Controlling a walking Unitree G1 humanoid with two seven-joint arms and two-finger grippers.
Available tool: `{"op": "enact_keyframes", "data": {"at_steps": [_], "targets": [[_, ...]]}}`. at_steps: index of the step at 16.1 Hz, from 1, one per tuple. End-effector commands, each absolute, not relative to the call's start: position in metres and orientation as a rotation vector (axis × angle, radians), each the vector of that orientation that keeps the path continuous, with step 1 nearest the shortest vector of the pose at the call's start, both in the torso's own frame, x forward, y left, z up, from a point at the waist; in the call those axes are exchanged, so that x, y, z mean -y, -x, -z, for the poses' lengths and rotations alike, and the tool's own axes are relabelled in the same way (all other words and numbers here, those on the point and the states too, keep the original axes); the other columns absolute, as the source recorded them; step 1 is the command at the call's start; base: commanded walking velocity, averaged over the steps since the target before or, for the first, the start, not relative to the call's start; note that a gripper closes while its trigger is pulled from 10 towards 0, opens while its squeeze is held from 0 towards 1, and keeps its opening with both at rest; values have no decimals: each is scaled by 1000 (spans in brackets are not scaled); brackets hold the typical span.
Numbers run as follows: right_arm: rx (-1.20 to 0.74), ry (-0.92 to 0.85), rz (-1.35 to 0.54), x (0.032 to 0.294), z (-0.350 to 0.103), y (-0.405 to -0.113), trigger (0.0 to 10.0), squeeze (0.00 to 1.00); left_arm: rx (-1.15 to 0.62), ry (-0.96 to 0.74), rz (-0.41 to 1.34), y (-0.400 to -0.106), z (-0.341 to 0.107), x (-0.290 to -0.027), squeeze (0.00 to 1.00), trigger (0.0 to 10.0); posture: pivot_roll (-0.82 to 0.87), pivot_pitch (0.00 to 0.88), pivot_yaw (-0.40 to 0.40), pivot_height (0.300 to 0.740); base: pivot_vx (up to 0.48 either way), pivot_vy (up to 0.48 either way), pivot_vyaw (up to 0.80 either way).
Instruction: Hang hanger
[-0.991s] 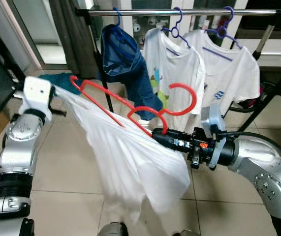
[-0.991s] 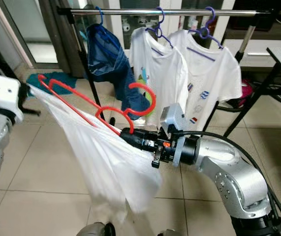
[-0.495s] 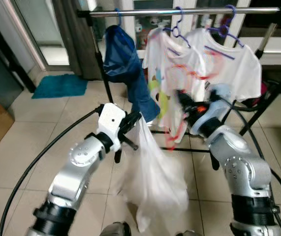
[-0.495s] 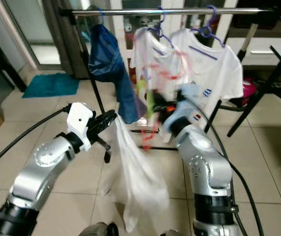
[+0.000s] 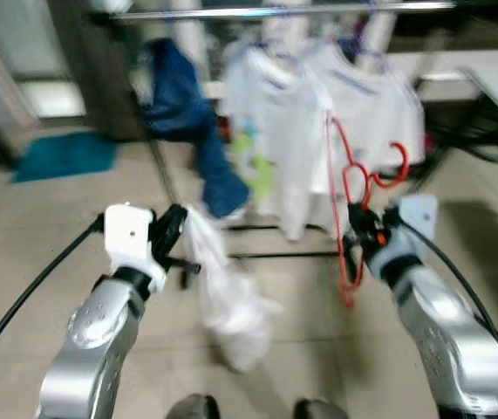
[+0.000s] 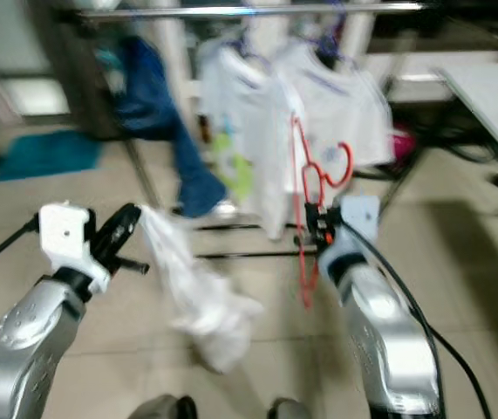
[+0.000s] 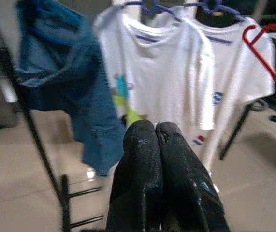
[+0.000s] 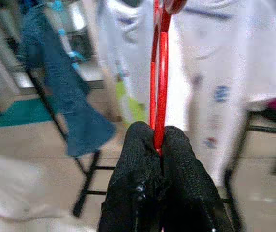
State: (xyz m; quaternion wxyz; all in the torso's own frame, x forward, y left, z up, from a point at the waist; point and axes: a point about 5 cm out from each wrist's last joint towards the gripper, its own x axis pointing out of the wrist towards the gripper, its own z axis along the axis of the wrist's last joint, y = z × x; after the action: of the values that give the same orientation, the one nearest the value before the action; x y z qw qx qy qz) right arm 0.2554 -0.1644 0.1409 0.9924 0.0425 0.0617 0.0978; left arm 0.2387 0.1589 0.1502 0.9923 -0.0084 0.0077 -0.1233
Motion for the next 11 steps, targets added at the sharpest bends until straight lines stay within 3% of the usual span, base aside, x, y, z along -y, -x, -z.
{"op": "enact_keyframes", "data": {"at_steps": [1,4,8,11], "targets": [[-112,-71,-206,163,-146,-249,10000,0,4,-20,209,-234,-159,-160,0,10000,-54,103,15,740,0,0,-800],[-119,-165,-181,163,-147,-240,10000,0,38,-75,174,-232,-162,-160,0,10000,-80,84,33,740,0,0,-800],[-121,-87,-168,172,-156,-221,10000,0,25,-15,284,-233,-158,-138,0,10000,-140,96,68,740,0,0,-800],[-131,-85,-161,171,-150,-217,10000,0,-1,-24,247,-231,-153,-146,0,10000,-107,68,28,740,0,0,-800]]}}
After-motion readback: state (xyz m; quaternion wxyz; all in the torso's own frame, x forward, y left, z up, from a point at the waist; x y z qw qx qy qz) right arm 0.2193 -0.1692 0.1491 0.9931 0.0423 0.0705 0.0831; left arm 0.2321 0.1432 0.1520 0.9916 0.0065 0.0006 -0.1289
